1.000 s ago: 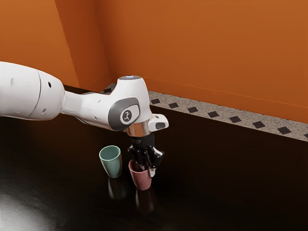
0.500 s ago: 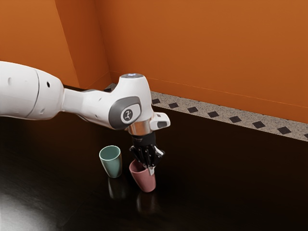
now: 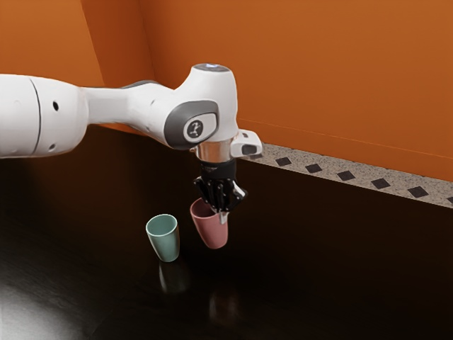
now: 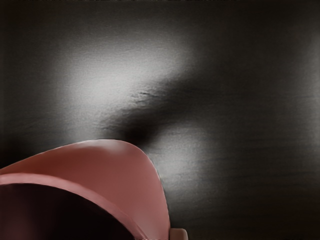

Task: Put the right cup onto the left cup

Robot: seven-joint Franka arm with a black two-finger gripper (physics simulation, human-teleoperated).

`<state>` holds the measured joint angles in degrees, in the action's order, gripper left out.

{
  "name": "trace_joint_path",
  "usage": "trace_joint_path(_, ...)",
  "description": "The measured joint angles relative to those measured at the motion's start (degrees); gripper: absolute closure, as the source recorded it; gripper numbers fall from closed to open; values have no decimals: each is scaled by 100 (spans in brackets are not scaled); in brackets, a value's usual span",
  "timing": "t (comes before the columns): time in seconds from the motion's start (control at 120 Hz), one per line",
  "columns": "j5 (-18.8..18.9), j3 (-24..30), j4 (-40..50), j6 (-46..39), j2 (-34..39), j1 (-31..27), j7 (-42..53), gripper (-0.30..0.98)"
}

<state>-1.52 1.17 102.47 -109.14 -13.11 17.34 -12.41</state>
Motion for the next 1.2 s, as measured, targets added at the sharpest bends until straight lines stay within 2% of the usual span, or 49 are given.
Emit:
trace_joint_path(0.292,506,-83,-491,616,28,5,-144,78)
trace_joint_path(0.592,778,-156,-544,954,309,-114,-227,78)
trace_joint_path(0.883,814,-184,-162,1118,563,-371,-285,79)
trace_joint_path(1.2,759,-317,103,1101,634,-401,-327,79)
